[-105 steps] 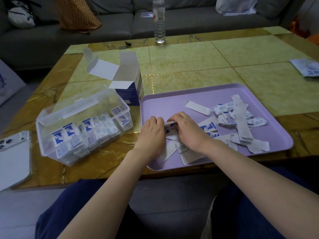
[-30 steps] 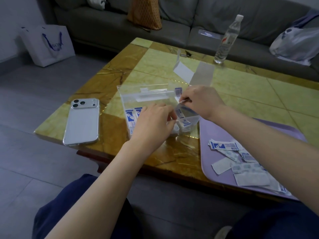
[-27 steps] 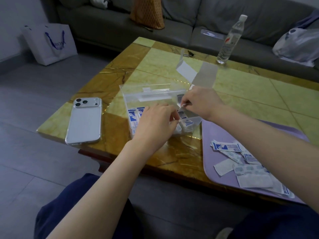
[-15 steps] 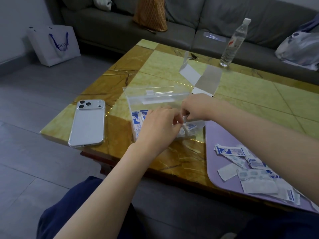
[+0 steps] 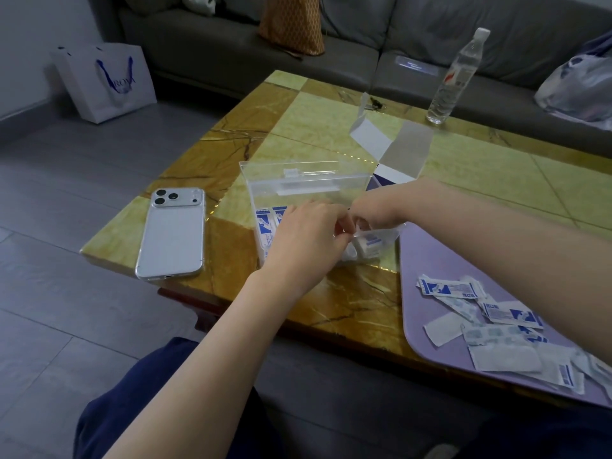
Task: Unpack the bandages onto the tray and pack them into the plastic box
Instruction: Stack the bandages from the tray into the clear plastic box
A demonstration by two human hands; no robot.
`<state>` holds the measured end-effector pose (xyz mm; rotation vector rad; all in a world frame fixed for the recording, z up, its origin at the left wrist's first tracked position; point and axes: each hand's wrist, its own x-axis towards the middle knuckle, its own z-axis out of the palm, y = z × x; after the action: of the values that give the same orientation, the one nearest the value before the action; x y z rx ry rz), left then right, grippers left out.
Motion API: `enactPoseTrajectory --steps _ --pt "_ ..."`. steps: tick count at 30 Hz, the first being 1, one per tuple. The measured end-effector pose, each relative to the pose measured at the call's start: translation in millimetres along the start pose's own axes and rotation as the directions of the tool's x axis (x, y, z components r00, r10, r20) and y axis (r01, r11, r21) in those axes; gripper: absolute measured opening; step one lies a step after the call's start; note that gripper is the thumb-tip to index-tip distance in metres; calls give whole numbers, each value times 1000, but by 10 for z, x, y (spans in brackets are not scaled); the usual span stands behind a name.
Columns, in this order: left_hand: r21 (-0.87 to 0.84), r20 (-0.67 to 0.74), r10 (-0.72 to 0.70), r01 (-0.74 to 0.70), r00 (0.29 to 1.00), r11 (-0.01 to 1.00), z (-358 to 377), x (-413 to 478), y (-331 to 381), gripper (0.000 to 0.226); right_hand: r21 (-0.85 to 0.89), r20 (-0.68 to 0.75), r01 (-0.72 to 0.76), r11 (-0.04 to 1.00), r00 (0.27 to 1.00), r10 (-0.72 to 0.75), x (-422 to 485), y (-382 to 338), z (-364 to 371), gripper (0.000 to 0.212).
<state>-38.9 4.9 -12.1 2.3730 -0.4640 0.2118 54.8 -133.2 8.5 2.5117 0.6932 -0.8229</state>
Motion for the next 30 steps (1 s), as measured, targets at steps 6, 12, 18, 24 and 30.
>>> enactPoseTrajectory --steps 6,12,18,24,30 --pt "1 -10 9 -9 1000 1000 0 3 -5 8 8 30 -53 999 998 53 59 -12 17 33" --pt "22 -14 19 -19 1000 1000 18 13 -9 7 121 -157 -88 989 982 107 -153 -20 -73 41" --pt "120 -36 44 -39 998 992 85 41 48 6 220 -577 -52 974 798 173 -492 -50 135 39" --pt "116 -123 246 -233 961 966 349 32 318 12 359 -886 82 930 344 311 -775 -46 821 27" --pt "121 115 324 -337 939 934 723 7 552 18 657 -627 -136 742 448 637 -896 409 1635 32"
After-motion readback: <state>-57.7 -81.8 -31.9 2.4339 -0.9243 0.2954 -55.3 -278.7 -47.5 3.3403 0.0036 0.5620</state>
